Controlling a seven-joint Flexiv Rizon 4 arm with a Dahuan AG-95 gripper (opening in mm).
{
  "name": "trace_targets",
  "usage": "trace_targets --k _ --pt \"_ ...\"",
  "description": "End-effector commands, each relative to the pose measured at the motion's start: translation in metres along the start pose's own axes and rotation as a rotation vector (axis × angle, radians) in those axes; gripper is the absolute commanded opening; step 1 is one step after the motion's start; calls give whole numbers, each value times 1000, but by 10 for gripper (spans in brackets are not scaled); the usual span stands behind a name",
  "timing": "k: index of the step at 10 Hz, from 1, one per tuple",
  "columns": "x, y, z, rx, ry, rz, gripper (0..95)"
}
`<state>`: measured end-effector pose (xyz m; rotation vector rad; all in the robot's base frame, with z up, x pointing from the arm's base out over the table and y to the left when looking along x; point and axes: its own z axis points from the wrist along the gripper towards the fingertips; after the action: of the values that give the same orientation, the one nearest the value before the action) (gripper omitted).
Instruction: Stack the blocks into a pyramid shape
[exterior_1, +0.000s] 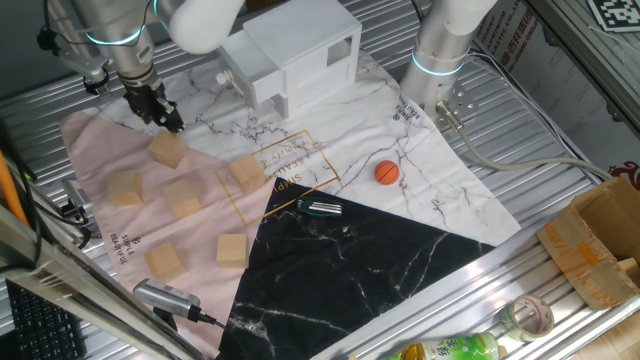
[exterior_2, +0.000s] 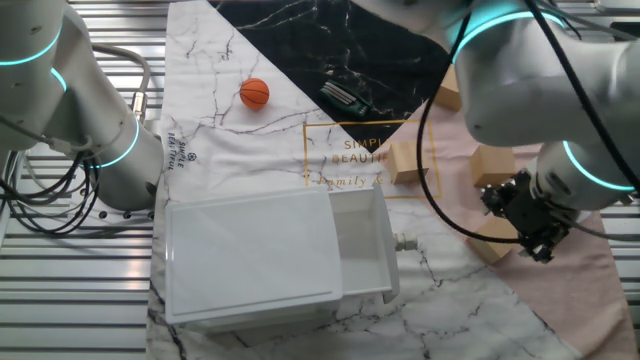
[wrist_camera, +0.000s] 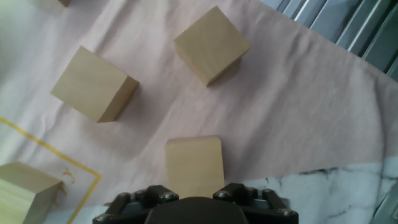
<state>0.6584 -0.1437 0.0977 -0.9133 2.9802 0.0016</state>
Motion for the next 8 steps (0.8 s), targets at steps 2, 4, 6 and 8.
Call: trace_targets --k 2,4,6,8 --pt "-4 5 4 7 5 10 950" --pt "-8 9 8 5 2 15 950" --pt "-8 9 8 7 1 15 950" --pt "-7 9 9 9 -2 22 950"
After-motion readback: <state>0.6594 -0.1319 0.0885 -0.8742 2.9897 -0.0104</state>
